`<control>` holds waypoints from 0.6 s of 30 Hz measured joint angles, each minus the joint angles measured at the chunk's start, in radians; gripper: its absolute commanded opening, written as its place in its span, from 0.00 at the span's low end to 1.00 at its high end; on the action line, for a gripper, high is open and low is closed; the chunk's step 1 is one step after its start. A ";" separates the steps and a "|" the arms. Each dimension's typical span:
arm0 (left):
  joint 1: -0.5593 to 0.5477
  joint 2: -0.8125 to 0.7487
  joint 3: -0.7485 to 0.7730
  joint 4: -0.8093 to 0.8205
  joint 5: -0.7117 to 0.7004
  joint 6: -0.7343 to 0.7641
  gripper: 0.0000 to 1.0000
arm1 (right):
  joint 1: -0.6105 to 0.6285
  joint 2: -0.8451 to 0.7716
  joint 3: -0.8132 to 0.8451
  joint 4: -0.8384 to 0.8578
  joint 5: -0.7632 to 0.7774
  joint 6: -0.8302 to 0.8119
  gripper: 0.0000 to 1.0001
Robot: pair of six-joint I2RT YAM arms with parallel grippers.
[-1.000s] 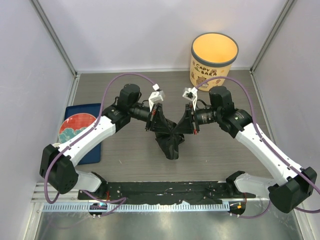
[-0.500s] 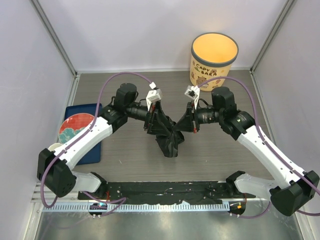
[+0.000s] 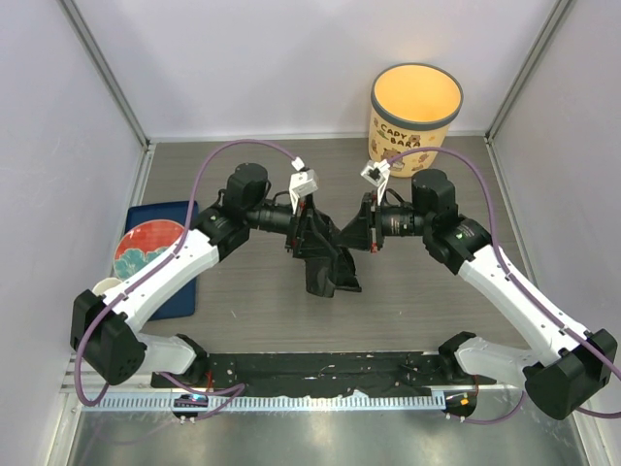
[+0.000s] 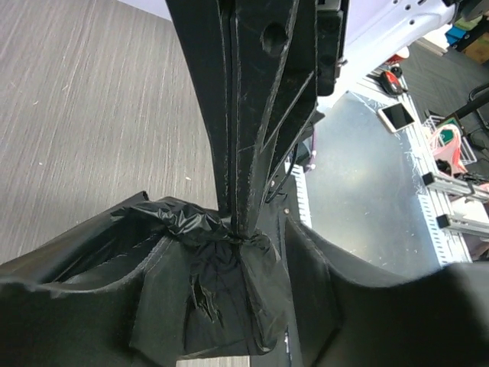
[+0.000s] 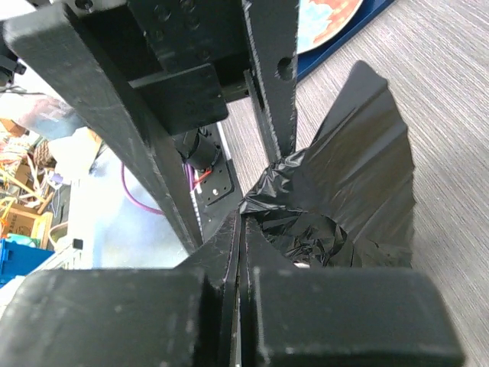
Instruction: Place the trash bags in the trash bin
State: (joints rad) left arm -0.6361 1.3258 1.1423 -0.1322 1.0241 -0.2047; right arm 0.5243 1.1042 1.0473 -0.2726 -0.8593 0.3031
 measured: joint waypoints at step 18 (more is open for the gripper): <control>0.058 0.000 -0.013 0.039 0.164 -0.003 0.00 | -0.079 -0.049 -0.024 -0.013 -0.033 -0.039 0.77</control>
State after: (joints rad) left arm -0.5781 1.3262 1.1297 -0.0937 1.1877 -0.2073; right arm 0.4458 1.0554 1.0229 -0.2855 -0.8921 0.2642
